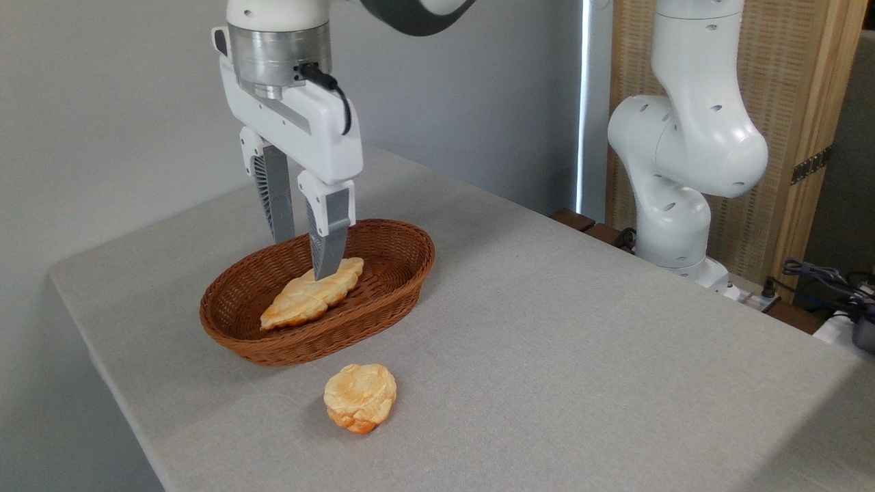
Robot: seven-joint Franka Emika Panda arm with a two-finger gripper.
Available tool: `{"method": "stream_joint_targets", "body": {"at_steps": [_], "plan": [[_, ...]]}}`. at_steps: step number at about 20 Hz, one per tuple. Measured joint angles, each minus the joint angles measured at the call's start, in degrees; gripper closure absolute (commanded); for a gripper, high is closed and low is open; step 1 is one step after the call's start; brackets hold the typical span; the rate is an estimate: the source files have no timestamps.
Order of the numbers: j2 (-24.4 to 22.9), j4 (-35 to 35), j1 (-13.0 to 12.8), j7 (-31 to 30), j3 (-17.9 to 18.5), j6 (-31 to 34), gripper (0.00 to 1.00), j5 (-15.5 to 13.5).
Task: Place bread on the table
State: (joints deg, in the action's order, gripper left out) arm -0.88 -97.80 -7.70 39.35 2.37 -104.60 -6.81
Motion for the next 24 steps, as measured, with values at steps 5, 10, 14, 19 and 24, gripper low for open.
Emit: {"method": "stream_joint_targets", "body": {"at_steps": [5,10,14,19,24], "plan": [[-1.0,0.0,-0.7,-0.3,-1.1,2.7,0.0,0.0],[-2.0,0.0,-0.9,-0.3,-1.3,6.3,0.0,0.0],[-2.2,0.0,-0.9,-0.3,-1.5,7.3,0.0,0.0],[-2.9,0.0,-1.0,-0.3,-3.6,9.6,0.0,0.0],[-3.4,-0.1,-0.9,-0.3,-4.0,10.3,0.0,0.0]]}}
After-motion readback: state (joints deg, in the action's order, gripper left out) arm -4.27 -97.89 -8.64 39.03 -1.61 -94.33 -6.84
